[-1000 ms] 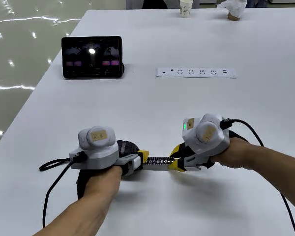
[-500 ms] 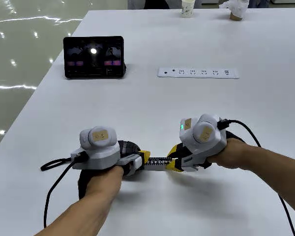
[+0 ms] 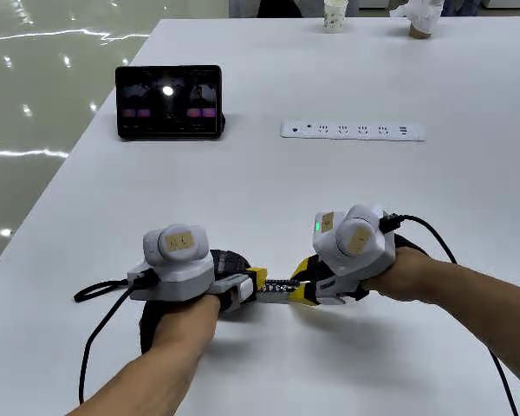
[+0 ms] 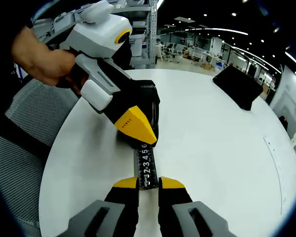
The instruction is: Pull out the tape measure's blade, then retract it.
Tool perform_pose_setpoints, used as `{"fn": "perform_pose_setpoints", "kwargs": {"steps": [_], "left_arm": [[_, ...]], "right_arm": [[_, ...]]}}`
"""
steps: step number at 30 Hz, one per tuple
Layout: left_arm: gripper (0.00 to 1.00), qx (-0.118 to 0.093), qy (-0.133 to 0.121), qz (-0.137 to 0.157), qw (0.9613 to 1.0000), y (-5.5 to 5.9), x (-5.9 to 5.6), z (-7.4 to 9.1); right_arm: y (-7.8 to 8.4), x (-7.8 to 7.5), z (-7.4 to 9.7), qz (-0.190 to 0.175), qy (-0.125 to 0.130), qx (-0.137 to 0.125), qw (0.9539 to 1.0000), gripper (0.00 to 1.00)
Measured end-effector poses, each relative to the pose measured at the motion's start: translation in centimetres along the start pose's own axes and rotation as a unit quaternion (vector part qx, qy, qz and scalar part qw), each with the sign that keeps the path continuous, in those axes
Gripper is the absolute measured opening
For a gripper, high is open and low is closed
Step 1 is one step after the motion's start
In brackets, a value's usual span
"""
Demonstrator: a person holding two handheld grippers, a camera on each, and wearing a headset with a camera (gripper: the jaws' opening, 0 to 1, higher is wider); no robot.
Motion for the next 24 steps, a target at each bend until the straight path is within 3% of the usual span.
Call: {"fn": "perform_pose_setpoints", "kwargs": {"steps": [24], "left_arm": [[0.64, 0.002, 0.002, 0.004, 1.0, -0.04, 0.11, -0.14]], "right_arm": [[-0.99, 0.03, -0.92, 0.007, -0.004, -0.008, 0.9999, 0.12]]}}
Point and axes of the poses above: the centre of the closed fingertips' face, and the gripper's own axes: z roughly backward along the fingers, x roughly to its left, y roughly out of its underside, the point moved 4 cm from there along z, roughly backward along the fingers, and after that the axes turned 3 degrees about -y, right-handed, at the moved point
